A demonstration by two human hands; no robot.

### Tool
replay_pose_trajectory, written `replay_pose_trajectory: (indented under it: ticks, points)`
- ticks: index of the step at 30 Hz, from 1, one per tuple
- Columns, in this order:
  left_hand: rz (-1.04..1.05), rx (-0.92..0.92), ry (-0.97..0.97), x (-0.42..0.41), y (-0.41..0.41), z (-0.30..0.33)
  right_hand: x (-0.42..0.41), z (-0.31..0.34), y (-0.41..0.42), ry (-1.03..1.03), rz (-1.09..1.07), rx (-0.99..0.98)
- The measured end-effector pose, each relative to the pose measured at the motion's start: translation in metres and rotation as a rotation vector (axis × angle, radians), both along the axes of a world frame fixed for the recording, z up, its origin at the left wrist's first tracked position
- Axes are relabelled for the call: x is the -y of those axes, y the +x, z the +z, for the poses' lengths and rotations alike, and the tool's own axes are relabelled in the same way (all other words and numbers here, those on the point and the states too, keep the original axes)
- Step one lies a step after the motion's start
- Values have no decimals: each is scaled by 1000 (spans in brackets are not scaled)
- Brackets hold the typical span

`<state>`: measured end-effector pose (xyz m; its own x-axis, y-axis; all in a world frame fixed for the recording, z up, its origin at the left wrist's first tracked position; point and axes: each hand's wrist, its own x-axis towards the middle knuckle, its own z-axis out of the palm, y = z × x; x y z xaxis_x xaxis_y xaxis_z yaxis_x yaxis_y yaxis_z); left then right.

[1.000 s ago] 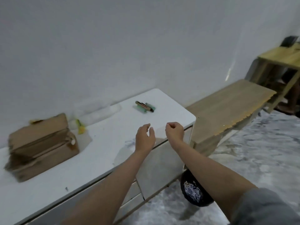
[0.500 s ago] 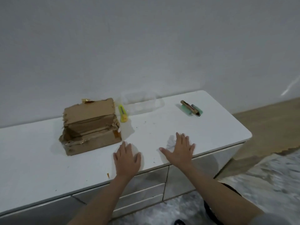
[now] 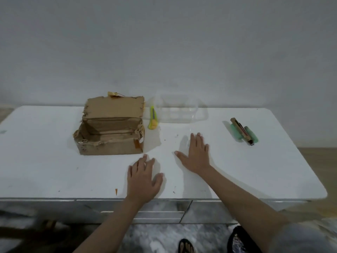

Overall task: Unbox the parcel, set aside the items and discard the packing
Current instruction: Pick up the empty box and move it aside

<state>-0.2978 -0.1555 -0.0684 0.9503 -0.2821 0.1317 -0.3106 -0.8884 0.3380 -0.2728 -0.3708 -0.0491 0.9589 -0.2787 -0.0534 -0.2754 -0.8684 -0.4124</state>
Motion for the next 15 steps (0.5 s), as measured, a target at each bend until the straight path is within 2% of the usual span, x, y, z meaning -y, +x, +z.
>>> replay_pose_trajectory:
  ticks: [7,15]
  points:
    - [19,4,-25,-2,-3,3,-1,0,56,22,300,36]
    - [25,27,-60,-1,-5,4,4,-12,34,220,556,108]
